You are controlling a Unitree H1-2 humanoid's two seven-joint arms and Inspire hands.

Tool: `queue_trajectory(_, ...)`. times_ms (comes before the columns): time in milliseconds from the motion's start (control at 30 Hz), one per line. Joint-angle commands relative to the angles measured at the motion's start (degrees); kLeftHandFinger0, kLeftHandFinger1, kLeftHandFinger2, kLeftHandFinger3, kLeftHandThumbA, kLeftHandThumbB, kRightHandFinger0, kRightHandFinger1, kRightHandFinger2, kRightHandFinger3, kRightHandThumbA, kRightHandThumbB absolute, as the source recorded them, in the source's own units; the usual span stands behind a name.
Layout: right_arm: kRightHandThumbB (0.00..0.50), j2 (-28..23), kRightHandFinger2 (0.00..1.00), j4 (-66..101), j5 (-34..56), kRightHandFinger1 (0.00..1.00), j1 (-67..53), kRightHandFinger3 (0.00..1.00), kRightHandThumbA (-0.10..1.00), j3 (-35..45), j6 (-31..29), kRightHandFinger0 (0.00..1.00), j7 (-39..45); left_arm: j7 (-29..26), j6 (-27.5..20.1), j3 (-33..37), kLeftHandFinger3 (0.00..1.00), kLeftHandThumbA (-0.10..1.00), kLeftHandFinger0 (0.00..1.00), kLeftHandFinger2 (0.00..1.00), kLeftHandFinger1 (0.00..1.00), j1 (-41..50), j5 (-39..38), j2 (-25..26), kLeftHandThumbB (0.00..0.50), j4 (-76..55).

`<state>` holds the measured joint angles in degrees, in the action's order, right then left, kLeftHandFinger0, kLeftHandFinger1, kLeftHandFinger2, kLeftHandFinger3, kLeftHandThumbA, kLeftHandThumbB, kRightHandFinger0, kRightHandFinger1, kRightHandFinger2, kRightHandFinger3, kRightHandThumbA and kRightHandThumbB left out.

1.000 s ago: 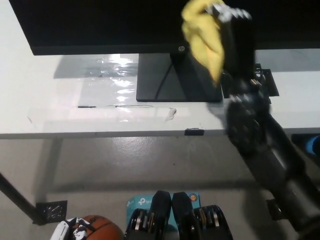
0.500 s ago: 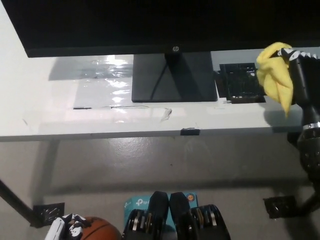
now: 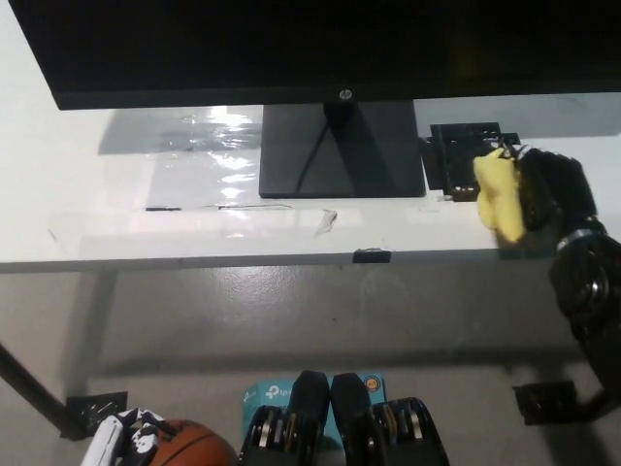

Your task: The robot uses its right hand to pick up the cloth kept in the middle of the desk and use it to wipe the monitor in the middle of the desk by swiping its screen twice

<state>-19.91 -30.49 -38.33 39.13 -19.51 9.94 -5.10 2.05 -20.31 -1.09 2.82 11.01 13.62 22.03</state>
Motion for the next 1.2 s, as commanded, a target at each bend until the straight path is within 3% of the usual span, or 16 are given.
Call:
queue_trajectory(0, 0.141, 1.69, 0.81, 2.87, -1.7, 0.58, 3.94, 1.0, -0.05, -1.47, 9.25, 0.36, 7.88, -0.94, -0.51, -0.43, 0.0, 0.66, 0.0, 0.0, 0.0, -0.36, 0.03, 1.26, 0.5, -1.69)
queue_trajectory(33, 0.221, 1.64, 1.0, 3.99, -2.48, 1.0, 4.5, 1.0, 0.17, -2.39, 12.26, 0.6, 10.81, -1.06, -0.8, -0.46, 0.0, 0.66, 0.0, 0.0, 0.0, -0.44, 0.02, 1.2, 0.5, -1.66)
queue_trajectory(67, 0.3, 1.29, 1.0, 4.89, -3.78, 1.0, 4.88, 1.0, 0.22, -3.7, 14.32, 1.0, 13.3, -1.12, -0.98, -0.48, 0.01, 0.67, 0.0, 0.0, 0.0, -0.44, 0.01, 1.15, 0.5, -1.71)
queue_trajectory(133, 0.458, -0.08, 1.0, 9.5, -7.36, 1.0, 5.05, 1.0, 0.32, -5.65, 16.84, 1.0, 20.95, -1.24, -1.07, -0.67, 0.01, 0.67, 0.0, 0.01, 0.0, -0.48, -0.1, 1.24, 0.5, -1.72)
queue_trajectory(167, 0.499, -0.24, 1.0, 11.68, -8.34, 1.0, 4.64, 1.0, 0.33, -4.69, 16.99, 1.0, 23.66, -1.38, -0.53, -0.6, 0.01, 0.68, 0.0, 0.0, 0.0, -0.46, 0.38, 1.27, 0.5, -1.86)
queue_trajectory(367, 0.5, -2.05, 1.0, 18.7, -9.18, 1.0, 3.93, 1.0, 0.39, -2.25, 16.99, 1.0, 29.55, -1.65, -1.27, -0.87, 0.0, 0.65, 0.0, 0.0, 0.0, -0.41, -0.09, 1.05, 0.5, -1.52)
queue_trajectory(667, 0.5, -6.32, 1.0, 24.32, -10.51, 1.0, 2.92, 1.0, 0.33, -0.21, 16.99, 1.0, 35.35, -2.05, -1.7, -1.1, 0.0, 0.66, 0.0, 0.0, 0.0, -0.25, -0.3, 0.7, 0.5, -1.32)
queue_trajectory(833, 0.495, -7.61, 1.0, 31.52, -7.14, 1.0, -0.51, 1.0, 0.35, 6.94, 16.99, 1.0, 36.25, -1.88, -2.42, -1.16, 0.0, 0.66, 0.0, 0.0, 0.0, -0.3, -0.74, 0.47, 0.5, -0.74)
queue_trajectory(867, 0.417, -7.03, 1.0, 35.55, -5.8, 1.0, -2.49, 1.0, 0.31, 10.81, 16.99, 1.0, 37.32, -1.93, -1.72, -1.19, 0.0, 0.65, 0.0, 0.0, 0.0, -0.23, -0.54, 0.42, 0.5, -1.13)
queue_trajectory(933, 0.346, -5.61, 1.0, 41.33, -3.88, 1.0, -5.46, 1.0, 0.27, 16.41, 16.99, 1.0, 38.43, -1.45, -2.09, -1.33, 0.0, 0.61, 0.0, 0.0, 0.0, -0.3, -1.59, 0.35, 0.5, -0.8)
queue_trajectory(1033, 0.285, -3.21, 1.0, 49.73, -1.3, 1.0, -9.29, 1.0, 0.25, 22.78, 16.99, 1.0, 39.35, -1.85, -2.11, -1.4, 0.0, 0.63, 0.0, 0.0, 0.0, -0.27, -0.87, 0.84, 0.5, -1.07)
queue_trajectory(1133, 0.265, 0.58, 1.0, 57.64, -0.16, 1.0, -14.59, 1.0, 0.21, 27.68, 16.99, 1.0, 38.72, -1.77, -2.29, -1.55, 0.0, 0.61, 0.0, 0.0, 0.0, -0.2, -1.28, 0.87, 0.5, -0.75)
queue_trajectory(1167, 0.229, 1.96, 1.0, 61.64, 1.49, 1.0, -19.36, 1.0, 0.17, 28.05, 16.99, 1.0, 33.83, -1.56, -3.06, -1.53, 0.0, 0.62, 0.0, 0.0, 0.0, -0.29, -1.85, 0.7, 0.5, -0.13)
